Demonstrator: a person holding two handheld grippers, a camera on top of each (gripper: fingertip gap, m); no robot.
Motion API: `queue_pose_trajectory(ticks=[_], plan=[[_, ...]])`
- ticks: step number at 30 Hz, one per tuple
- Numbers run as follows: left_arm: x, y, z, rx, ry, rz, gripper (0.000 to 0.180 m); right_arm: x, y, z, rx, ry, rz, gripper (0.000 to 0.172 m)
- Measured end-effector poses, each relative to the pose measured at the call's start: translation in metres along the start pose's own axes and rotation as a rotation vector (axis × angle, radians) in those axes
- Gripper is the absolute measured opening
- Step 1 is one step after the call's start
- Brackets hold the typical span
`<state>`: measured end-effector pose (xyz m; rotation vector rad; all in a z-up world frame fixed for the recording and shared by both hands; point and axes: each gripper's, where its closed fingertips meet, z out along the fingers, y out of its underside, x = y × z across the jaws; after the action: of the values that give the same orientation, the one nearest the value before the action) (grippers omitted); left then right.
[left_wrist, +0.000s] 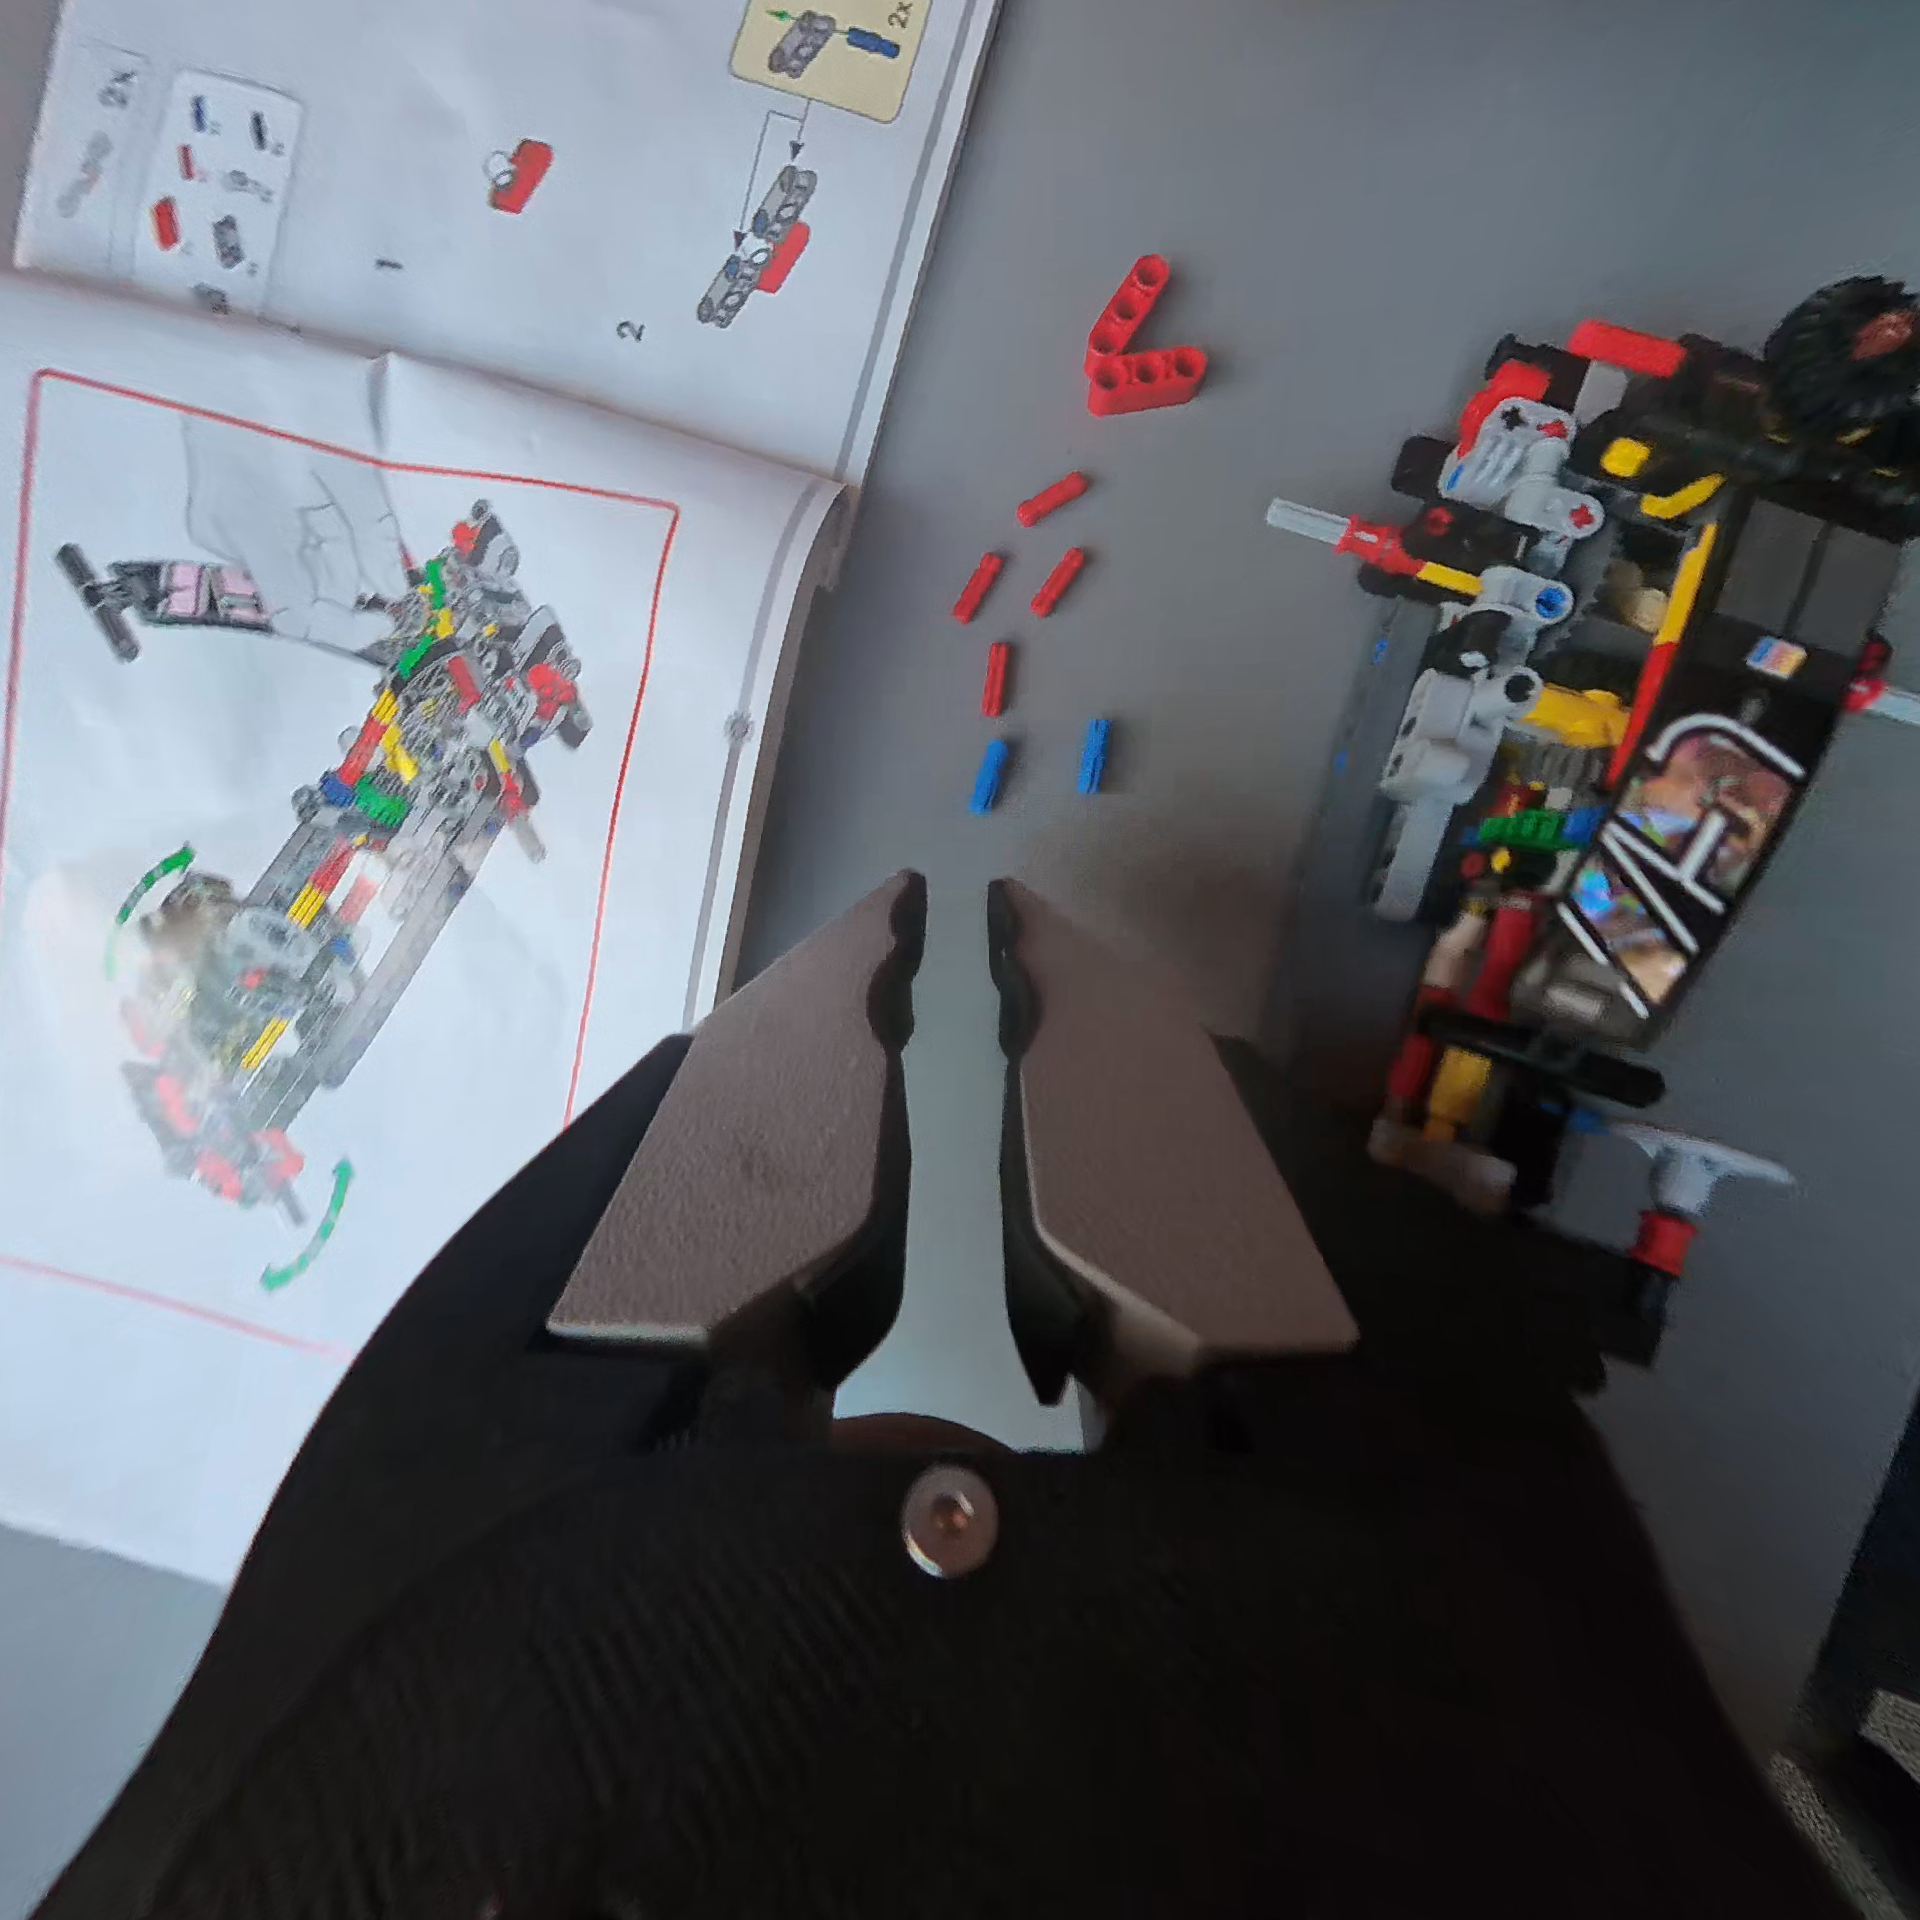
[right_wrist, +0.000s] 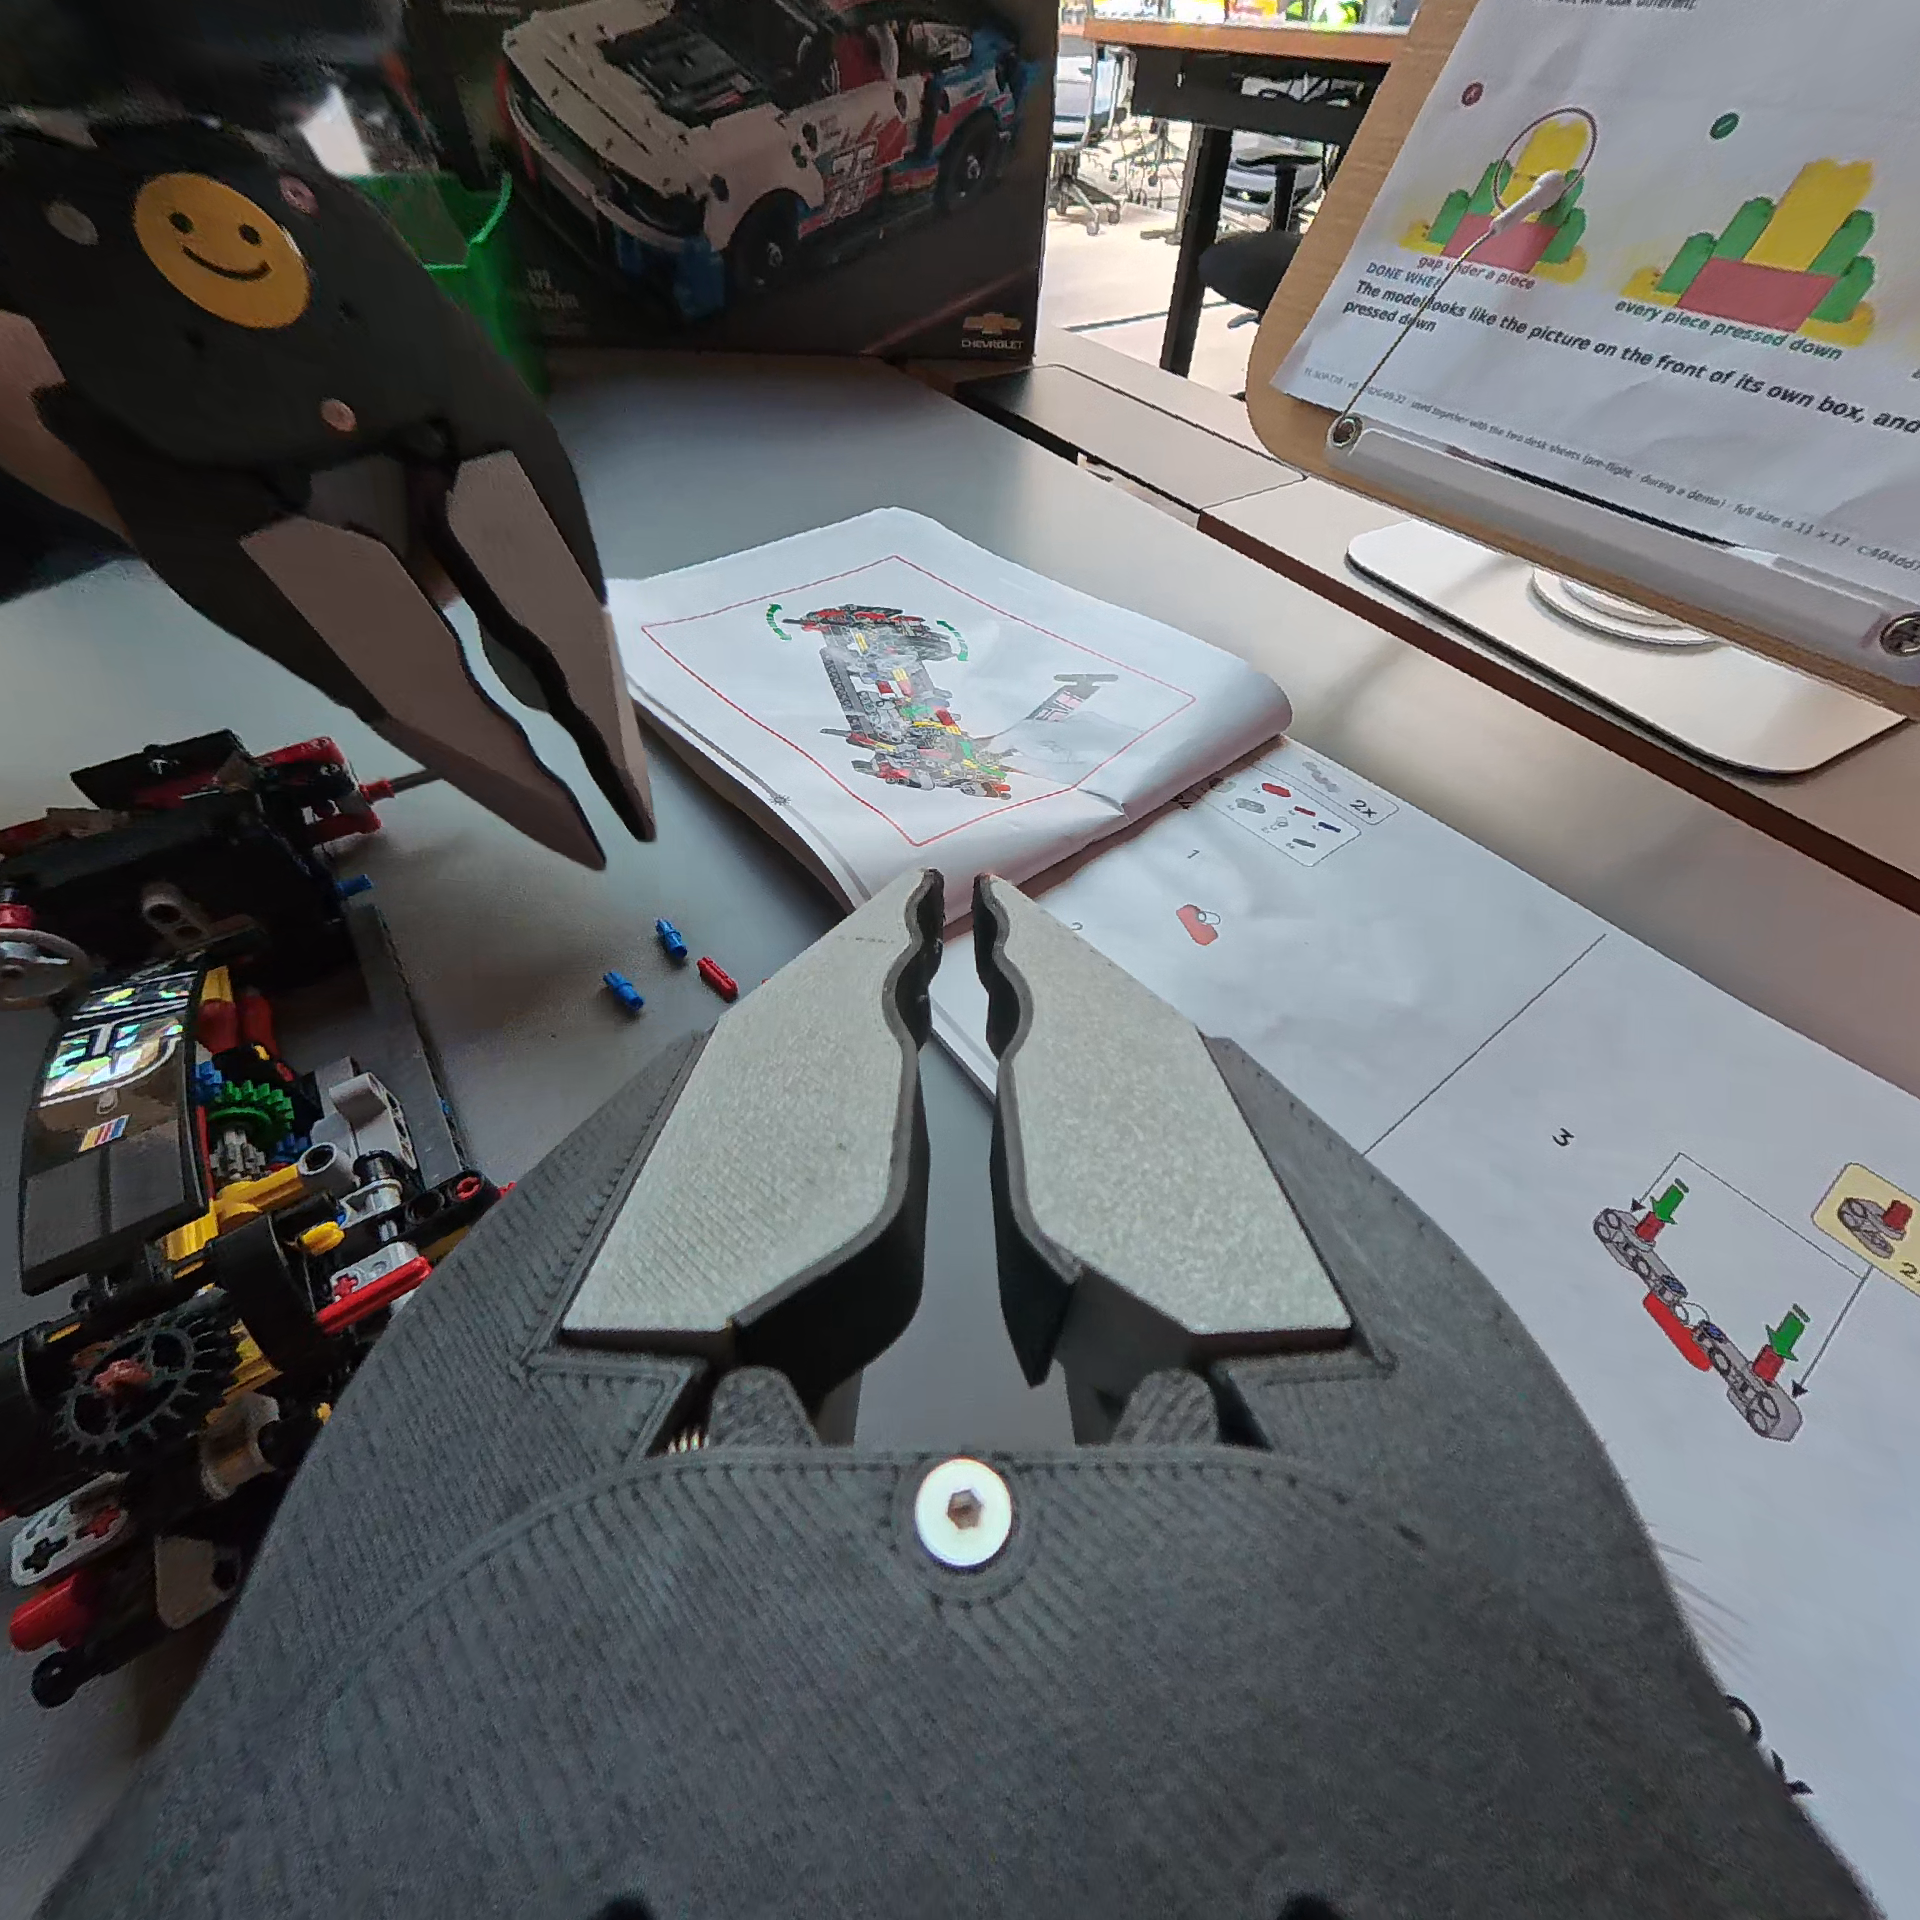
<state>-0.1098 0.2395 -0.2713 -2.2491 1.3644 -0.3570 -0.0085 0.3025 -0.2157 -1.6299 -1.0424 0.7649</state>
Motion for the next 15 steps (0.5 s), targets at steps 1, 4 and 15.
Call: queue_pose_trajectory(ticks=[1,4,15], plan=[[-0.002,0.005,-0.009,0.001,-0.019,-0.007,0.009,0.000,0.000,0.000,-0.001,-0.002,0.000,0.003],[-0.007,0.026,-0.044,0.010,-0.090,-0.045,0.009,-0.004,0.000,0.000,-0.002,-0.019,-0.002,0.003],[-0.006,0.122,-0.106,0.053,-0.221,-0.307,0.009,-0.058,0.016,0.013,-0.089,-0.244,-0.148,0.003]])
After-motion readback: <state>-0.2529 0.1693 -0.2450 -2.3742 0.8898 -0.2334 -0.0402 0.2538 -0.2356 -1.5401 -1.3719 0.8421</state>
